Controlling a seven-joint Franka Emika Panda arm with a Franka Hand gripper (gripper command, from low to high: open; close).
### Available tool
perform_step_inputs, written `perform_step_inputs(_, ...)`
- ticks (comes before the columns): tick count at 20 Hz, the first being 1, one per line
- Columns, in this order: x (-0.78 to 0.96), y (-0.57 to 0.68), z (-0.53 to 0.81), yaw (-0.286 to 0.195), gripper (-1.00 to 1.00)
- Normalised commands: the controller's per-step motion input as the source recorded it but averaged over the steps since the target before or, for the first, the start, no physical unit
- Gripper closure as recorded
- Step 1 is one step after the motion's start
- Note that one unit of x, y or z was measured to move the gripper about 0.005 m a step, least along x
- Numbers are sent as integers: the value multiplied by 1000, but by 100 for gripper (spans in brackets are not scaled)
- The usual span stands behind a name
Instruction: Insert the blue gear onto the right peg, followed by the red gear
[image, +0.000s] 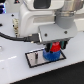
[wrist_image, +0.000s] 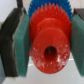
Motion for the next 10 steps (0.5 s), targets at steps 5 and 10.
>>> perform_step_inputs(5, 155, -118, -169, 0, 100)
perform_step_inputs(10, 156, -11, -122, 0, 100)
